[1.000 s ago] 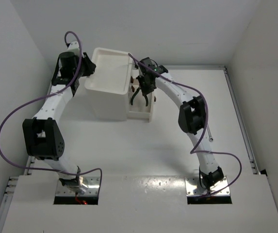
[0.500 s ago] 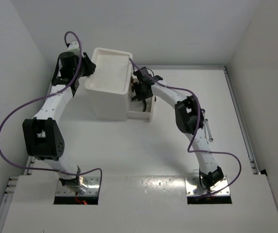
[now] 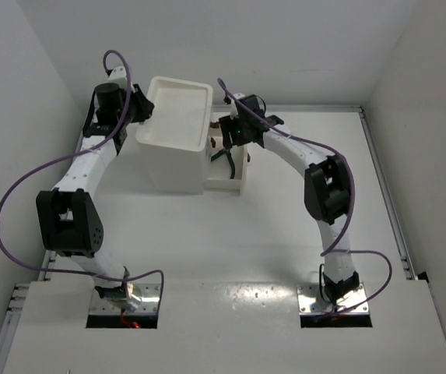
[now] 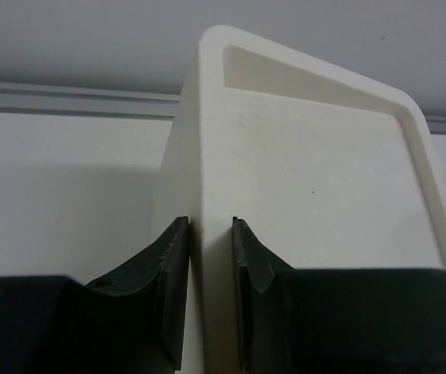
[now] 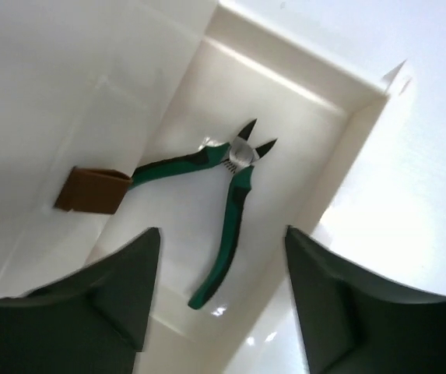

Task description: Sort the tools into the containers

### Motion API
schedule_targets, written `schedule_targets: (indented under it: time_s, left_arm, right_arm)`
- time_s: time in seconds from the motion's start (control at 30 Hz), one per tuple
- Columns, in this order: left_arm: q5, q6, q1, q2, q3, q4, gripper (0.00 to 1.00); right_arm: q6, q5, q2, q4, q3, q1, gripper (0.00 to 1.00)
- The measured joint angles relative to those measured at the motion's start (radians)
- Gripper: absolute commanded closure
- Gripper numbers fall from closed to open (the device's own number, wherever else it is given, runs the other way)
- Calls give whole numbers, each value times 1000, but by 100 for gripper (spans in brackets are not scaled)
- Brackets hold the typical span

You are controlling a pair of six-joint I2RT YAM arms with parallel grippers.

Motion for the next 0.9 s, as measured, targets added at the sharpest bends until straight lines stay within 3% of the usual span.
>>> schedule_targets:
  time_s: [0.03,0.07,0.17,0.47,0.63,0.9]
  left_arm:
    - [0,0,0,0,0,0,100]
    - [0,0,0,0,1,-1,100]
    - [0,1,0,2,3,-4,100]
    - [0,1,0,3,4,-4,100]
    - [0,1,0,3,4,-5,100]
    - [0,2,0,3,4,-5,100]
  right_arm:
    - [-11,1,-13,4,-1,-2,49]
    - [-25,6,-25,8,-1,-4,66]
    - [-69,42,-60,7,-1,-14,99]
    - [-75,96,-121,-45,-88,-199,100]
    - [-11,0,-98,-111,-167,-301,100]
    - [90,-262,40,-135,-164,-263,100]
